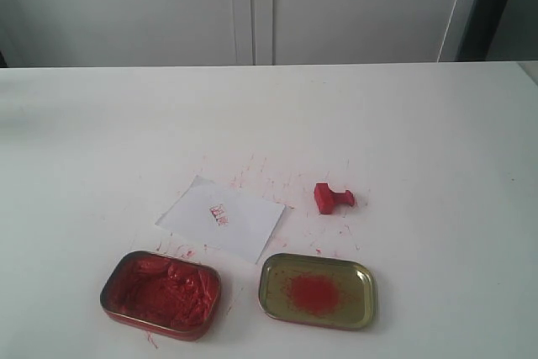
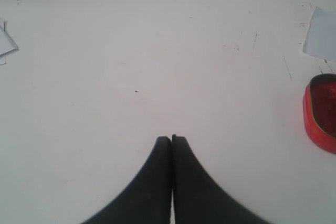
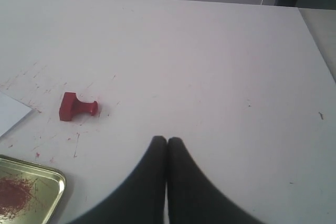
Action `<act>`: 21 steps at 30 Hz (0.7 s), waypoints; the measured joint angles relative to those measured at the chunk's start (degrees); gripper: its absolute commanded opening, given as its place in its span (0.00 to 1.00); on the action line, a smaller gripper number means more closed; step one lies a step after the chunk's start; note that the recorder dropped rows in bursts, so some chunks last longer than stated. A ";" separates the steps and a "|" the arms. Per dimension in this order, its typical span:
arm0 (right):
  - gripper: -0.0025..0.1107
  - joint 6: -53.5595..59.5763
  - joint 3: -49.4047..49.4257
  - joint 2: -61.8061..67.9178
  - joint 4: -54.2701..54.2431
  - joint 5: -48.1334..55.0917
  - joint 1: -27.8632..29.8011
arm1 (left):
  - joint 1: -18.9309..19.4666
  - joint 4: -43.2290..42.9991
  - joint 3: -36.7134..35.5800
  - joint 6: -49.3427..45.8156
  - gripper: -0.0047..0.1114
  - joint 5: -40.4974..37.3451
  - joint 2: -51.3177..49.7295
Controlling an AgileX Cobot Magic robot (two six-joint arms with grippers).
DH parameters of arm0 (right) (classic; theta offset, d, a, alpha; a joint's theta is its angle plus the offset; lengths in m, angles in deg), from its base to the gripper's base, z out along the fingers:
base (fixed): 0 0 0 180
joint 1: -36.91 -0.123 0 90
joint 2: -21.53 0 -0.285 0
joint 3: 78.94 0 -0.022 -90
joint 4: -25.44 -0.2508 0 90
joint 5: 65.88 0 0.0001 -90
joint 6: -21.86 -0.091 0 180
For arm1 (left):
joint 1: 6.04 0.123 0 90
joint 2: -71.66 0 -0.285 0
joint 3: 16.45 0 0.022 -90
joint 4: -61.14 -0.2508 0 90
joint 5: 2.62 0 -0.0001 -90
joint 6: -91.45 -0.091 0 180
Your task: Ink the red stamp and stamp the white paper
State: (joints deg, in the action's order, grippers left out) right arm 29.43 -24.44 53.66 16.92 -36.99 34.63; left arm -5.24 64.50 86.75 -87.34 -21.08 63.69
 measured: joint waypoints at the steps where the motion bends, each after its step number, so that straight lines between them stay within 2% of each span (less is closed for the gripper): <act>1: 0.02 0.00 0.00 0.00 0.00 0.00 0.00 | 0.00 0.00 0.00 0.00 0.04 0.00 0.00; 21: 0.02 0.00 0.00 -2.02 0.00 0.00 0.00 | 0.00 0.00 0.00 0.00 0.04 0.00 0.00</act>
State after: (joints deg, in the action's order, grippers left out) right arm 29.43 -24.44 51.64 16.92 -36.99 34.63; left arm -5.24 64.50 86.75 -87.34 -21.08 63.69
